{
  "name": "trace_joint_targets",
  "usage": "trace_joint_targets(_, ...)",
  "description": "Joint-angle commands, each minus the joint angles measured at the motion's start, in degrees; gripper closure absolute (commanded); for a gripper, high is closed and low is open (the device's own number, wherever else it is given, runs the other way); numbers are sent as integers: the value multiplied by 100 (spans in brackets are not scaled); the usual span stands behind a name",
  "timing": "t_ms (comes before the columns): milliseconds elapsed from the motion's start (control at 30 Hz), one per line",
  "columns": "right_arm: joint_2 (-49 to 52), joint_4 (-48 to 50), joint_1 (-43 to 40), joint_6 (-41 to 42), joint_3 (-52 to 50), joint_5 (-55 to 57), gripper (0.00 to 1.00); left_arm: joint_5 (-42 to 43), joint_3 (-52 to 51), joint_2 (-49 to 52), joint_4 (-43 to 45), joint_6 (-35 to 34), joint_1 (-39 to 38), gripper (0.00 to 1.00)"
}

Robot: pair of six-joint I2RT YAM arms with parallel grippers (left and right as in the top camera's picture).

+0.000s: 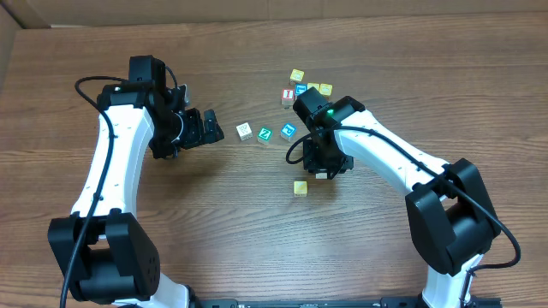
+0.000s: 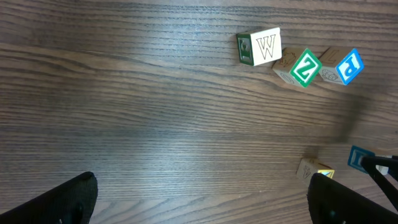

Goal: Flip 5 blocks

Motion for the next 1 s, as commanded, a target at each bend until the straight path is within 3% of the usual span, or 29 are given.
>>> trace_joint_targets(0,-162,-13,35,24,-118,-59,67,-26,111,55,7,4,-74,0)
trace_joint_targets(600,-160,140,138,219,-448,-214,64,-26,111,55,7,4,-74,0)
trace_joint_targets(967,-160,142,116,214,-446,-442,47,-26,111,55,7,4,-74,0)
